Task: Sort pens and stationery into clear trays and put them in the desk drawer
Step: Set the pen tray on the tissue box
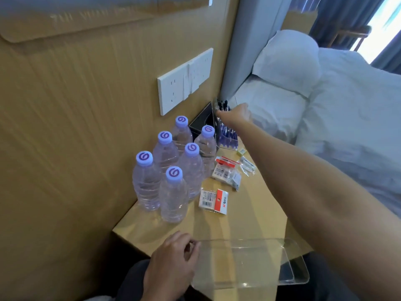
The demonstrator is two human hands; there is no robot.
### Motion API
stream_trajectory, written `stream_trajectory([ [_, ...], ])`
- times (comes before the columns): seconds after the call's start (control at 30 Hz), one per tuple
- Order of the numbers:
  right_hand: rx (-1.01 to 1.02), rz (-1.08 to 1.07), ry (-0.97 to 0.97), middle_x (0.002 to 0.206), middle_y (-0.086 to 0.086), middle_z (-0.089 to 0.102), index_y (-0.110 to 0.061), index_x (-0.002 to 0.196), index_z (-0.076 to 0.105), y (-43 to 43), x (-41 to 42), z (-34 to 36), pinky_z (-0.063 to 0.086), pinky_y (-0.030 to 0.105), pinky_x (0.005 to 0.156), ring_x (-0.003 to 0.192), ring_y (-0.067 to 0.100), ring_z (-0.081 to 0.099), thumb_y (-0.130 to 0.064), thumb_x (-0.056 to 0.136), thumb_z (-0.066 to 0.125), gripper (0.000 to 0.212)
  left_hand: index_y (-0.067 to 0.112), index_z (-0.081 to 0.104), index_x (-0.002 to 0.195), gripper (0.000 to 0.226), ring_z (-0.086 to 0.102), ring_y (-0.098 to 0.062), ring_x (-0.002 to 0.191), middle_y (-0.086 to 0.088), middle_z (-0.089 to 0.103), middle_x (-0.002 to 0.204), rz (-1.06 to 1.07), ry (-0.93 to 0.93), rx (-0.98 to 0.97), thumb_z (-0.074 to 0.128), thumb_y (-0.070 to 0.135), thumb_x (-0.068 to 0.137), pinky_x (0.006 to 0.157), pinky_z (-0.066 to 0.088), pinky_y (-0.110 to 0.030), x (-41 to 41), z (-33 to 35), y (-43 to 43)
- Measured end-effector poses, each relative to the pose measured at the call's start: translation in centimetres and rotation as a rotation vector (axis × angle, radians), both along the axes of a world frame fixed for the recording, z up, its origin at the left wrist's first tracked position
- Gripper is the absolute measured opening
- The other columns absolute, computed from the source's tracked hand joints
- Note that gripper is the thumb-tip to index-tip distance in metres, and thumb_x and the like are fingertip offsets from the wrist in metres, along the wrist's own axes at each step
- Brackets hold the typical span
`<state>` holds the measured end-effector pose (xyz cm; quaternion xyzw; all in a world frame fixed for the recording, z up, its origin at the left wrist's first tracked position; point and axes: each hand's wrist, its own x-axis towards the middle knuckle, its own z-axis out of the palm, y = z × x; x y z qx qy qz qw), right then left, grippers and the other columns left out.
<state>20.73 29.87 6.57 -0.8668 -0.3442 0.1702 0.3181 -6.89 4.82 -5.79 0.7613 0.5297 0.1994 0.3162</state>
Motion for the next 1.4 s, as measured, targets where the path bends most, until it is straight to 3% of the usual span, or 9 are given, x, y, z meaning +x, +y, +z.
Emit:
stream_trajectory([
  [0.17,0.005,0.022,-0.004,0.117,0.012,0.062,-0.001,0.135,0.043,2.1,-0.5,-1.0,0.055,0.044,0.092,0.109,0.033,0.062,-0.055,0.067,0.070,0.091,0.031,0.060,0.087,0.026,0.057,-0.003,0.084,0.015,0.056,0.088,0.002,0.008,-0.003,0.051,0.054,0.093,0.074,0.048,-0.027,0.0,-0.2,0.2],
  [0.27,0.053,0.041,0.049,0.091,0.009,0.066,0.000,0.114,0.062,2.1,-1.0,-0.3,0.059,0.040,0.077,0.088,0.031,0.069,-0.047,0.075,0.056,0.061,0.032,0.059,0.085,0.024,0.057,-0.004,0.081,0.017,0.056,0.088,0.008,0.012,-0.011,0.051,0.053,0.093,0.071,0.049,-0.028,-0.1,-0.2,0.2],
  [0.37,0.110,0.092,0.126,0.068,0.008,0.057,-0.003,0.085,0.058,1.4,-0.9,0.3,0.057,0.039,0.064,0.072,0.034,0.069,-0.031,0.090,0.048,0.030,0.034,0.060,0.086,0.020,0.057,-0.003,0.081,0.019,0.057,0.089,0.023,-0.001,-0.022,0.052,0.051,0.094,0.072,0.049,-0.029,-0.1,-0.1,0.2],
  [0.53,0.165,0.115,0.131,0.080,0.008,0.065,-0.009,0.096,0.060,-1.3,0.6,-1.6,0.058,0.046,0.079,0.078,0.030,0.067,-0.035,0.090,0.047,0.030,0.036,0.060,0.089,0.018,0.058,-0.002,0.081,0.022,0.057,0.091,0.041,0.005,-0.052,0.051,0.050,0.095,0.073,0.049,-0.030,-0.1,-0.2,0.3],
  [0.67,0.094,0.133,0.046,0.110,0.013,0.067,-0.002,0.118,0.060,-7.4,1.1,-3.7,0.053,0.043,0.091,0.099,0.028,0.062,-0.022,0.094,0.050,0.032,0.035,0.062,0.090,0.017,0.059,-0.004,0.080,0.021,0.058,0.092,0.061,-0.004,-0.056,0.053,0.048,0.095,0.073,0.050,-0.032,-0.1,-0.4,0.2],
  [0.83,0.005,0.389,-0.063,0.095,0.004,0.070,-0.010,0.096,0.070,-14.9,-0.5,-7.1,0.056,0.041,0.087,0.092,0.023,0.065,-0.007,0.090,0.053,0.018,0.034,0.063,0.087,0.014,0.059,-0.004,0.079,0.019,0.060,0.089,0.072,0.008,-0.048,0.056,0.045,0.093,0.073,0.051,-0.033,0.1,-0.1,0.3],
  [1.03,-0.179,0.829,-0.331,0.120,0.002,0.055,-0.018,0.115,0.062,-19.4,-4.5,-9.7,0.047,0.038,0.096,0.113,0.023,0.052,-0.037,0.086,0.070,0.036,0.041,0.059,0.102,0.028,0.061,0.000,0.079,0.017,0.063,0.087,0.067,-0.029,-0.072,0.054,0.056,0.080,0.072,0.054,-0.031,-0.2,0.7,-0.6],
  [1.17,-0.195,0.845,-0.388,0.127,0.003,0.054,-0.019,0.118,0.059,-19.7,-6.5,-10.3,0.039,0.038,0.103,0.120,0.025,0.047,-0.045,0.077,0.076,0.051,0.044,0.047,0.118,0.046,0.064,-0.001,0.088,0.019,0.062,0.101,0.045,-0.069,-0.103,0.057,0.063,0.077,0.077,0.056,-0.034,-0.7,1.6,-1.7],
  [1.4,-0.223,0.728,-0.261,0.120,0.002,0.058,-0.022,0.110,0.056,-20.2,-6.0,-11.2,0.047,0.041,0.094,0.115,0.028,0.051,-0.016,0.079,0.064,0.033,0.032,0.037,0.105,0.056,0.061,-0.003,0.096,0.017,0.059,0.109,0.080,-0.014,-0.102,0.063,0.069,0.071,0.077,0.057,-0.042,-1.8,1.9,-2.7],
])
